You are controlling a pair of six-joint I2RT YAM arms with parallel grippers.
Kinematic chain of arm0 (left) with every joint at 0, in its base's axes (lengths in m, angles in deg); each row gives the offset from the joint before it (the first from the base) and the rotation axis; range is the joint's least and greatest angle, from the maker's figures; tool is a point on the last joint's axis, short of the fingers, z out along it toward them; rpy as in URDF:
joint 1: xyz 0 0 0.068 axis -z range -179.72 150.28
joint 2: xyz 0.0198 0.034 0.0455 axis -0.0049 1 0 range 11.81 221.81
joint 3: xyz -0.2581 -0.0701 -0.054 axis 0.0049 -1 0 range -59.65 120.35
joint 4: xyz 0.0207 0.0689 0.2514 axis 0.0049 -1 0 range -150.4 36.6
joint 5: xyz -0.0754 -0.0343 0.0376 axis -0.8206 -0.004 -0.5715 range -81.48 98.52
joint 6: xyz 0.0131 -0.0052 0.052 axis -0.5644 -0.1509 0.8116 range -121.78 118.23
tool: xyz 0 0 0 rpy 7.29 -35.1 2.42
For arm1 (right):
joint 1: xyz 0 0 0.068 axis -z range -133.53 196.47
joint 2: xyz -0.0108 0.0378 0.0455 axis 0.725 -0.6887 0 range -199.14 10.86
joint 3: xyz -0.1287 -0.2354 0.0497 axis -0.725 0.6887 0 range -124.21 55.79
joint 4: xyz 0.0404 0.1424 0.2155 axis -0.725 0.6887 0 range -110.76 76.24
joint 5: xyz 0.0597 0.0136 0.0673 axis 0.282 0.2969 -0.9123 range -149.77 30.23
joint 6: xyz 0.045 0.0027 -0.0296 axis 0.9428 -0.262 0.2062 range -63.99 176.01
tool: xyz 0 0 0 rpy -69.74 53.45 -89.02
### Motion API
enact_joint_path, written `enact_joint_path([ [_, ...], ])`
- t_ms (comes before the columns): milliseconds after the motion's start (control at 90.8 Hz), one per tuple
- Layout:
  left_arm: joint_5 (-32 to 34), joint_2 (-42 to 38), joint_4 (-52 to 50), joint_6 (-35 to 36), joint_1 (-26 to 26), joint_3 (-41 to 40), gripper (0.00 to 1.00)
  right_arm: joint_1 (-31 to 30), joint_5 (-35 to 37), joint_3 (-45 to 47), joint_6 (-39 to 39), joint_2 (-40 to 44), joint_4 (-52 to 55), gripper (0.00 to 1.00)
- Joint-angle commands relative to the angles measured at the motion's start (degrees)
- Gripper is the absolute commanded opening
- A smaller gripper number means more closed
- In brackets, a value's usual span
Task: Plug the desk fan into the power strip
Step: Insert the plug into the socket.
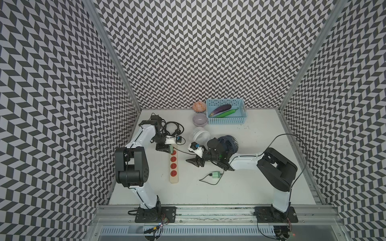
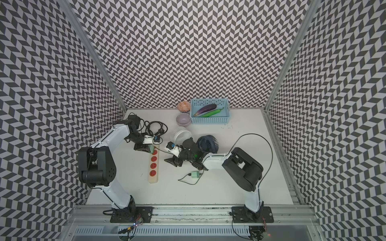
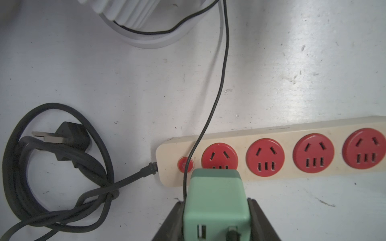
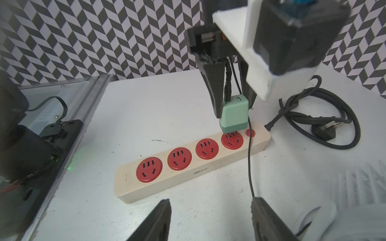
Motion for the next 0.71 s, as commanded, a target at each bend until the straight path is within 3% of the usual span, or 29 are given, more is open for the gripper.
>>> enact_joint_path([
  [0, -0.88, 0.01, -3.46, -0.60, -0.32, -1.19, 0.00, 1.01, 0.35, 2.87, 1.92, 5.97, -5.79, 0.65],
  [242, -0.08, 0.09, -4.98, 0.21, -0.48, -0.77, 0.00, 3.11, 2.09, 8.13, 1.80, 15.20, -5.05, 0.71],
  [474, -1.38, 0.16, -5.29, 0.74, -0.92, 0.90, 0.00, 8.40, 3.88, 16.54, 5.14, 30.10, -1.38, 0.79],
  [694, -3.72, 0.51, -8.17, 1.69, -1.21, 2.92, 0.00, 14.44, 7.92, 22.15, 4.04, 44.75, 6.46, 0.96],
])
